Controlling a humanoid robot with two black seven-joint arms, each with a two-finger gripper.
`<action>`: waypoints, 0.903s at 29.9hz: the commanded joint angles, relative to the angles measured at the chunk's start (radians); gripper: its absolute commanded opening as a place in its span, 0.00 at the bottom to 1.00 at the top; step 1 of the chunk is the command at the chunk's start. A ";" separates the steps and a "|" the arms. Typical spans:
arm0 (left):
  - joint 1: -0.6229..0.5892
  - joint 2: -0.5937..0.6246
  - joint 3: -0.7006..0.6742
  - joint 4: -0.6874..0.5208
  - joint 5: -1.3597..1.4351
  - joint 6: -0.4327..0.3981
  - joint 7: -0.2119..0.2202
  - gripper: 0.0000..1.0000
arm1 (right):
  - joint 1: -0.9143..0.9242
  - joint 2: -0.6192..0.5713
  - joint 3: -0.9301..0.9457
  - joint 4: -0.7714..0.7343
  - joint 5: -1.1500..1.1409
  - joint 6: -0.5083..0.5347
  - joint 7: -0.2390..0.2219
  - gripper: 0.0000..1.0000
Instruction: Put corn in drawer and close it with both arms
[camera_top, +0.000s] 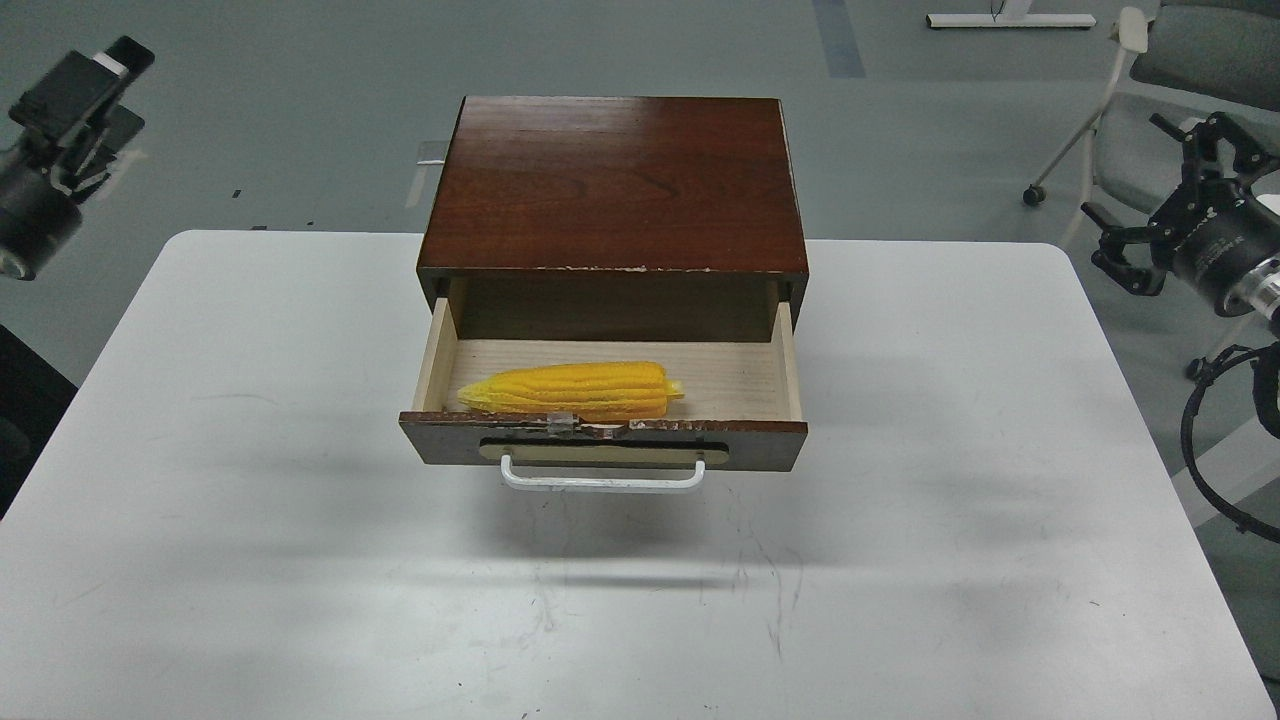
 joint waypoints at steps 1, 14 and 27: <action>-0.032 0.025 0.009 -0.069 0.136 0.002 0.000 0.98 | 0.000 -0.008 -0.005 -0.002 -0.003 0.000 0.000 0.97; -0.128 -0.054 0.011 -0.400 0.595 0.149 0.000 0.98 | -0.002 0.000 -0.020 0.000 -0.004 0.000 0.000 0.96; -0.196 -0.258 0.046 -0.482 0.972 0.038 0.000 0.84 | -0.023 -0.003 -0.023 0.000 -0.007 0.000 0.000 0.96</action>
